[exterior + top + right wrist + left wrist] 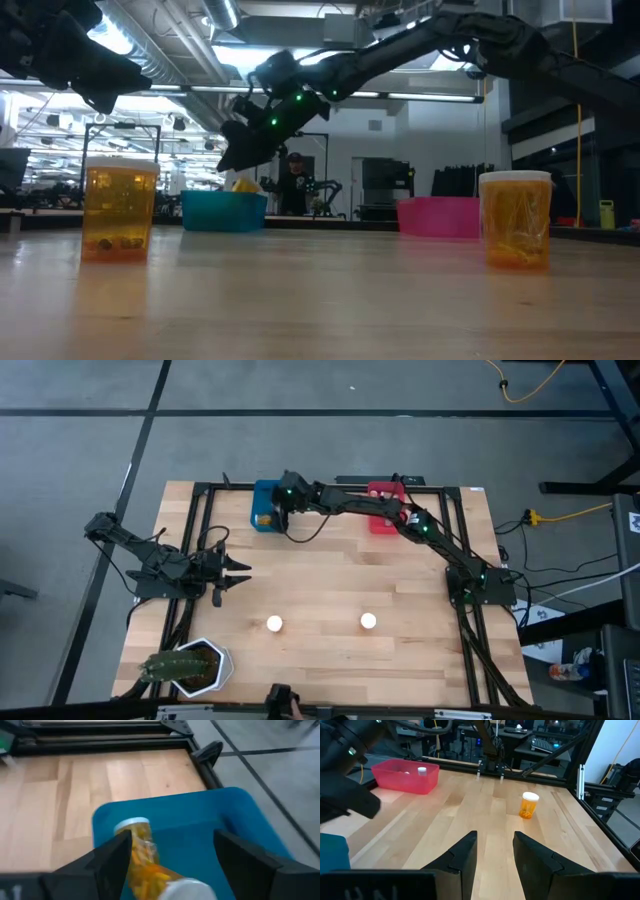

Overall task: Pick and place medicine bottles into bin by pill shape (circle, oval)
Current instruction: Put the big orange pill bottle into the blue bin

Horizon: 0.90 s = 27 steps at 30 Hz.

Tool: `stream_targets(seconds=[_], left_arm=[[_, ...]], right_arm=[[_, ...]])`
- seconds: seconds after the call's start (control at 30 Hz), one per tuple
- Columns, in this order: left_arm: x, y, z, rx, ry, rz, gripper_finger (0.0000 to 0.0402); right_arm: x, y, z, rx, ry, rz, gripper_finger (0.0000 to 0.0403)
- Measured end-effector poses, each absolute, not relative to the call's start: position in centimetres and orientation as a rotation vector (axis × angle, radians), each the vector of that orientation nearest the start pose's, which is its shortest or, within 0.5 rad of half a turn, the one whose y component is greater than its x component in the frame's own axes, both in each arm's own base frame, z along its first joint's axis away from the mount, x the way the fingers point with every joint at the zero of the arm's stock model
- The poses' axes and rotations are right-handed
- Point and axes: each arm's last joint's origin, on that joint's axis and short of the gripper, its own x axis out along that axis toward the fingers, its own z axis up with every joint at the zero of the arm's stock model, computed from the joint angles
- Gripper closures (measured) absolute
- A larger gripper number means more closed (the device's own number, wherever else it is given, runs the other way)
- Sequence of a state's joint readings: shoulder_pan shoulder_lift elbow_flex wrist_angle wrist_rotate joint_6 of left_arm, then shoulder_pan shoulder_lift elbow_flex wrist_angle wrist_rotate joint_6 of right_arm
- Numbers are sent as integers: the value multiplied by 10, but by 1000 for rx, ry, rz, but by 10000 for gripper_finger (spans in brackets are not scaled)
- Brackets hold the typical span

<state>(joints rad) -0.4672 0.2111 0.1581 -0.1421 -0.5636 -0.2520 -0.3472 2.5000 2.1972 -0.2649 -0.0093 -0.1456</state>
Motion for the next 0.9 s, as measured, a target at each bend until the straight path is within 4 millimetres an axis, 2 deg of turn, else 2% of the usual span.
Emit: stream_targets(seconds=[0.2, 0.3, 0.4, 0.5, 0.63, 0.73, 0.9], left_arm=[[96, -31, 188, -155, 157, 117, 282], [96, -31, 188, -155, 157, 117, 282], [96, -31, 188, -154, 159, 117, 282], [96, -31, 188, -154, 159, 117, 282], [96, -31, 188, -154, 160, 117, 282], [96, -31, 188, -154, 160, 117, 282], [96, -31, 188, -154, 160, 117, 282]], right_arm=[[526, -193, 225, -54, 655, -322, 121], [520, -186, 233, -42, 706, -305, 121], [513, -176, 231, -19, 801, -239, 121], [510, -173, 220, 20, 875, -177, 121], [511, -177, 213, 4, 873, -224, 121], [506, -179, 221, -18, 926, -341, 121], [483, -161, 246, 13, 1064, -332, 121]])
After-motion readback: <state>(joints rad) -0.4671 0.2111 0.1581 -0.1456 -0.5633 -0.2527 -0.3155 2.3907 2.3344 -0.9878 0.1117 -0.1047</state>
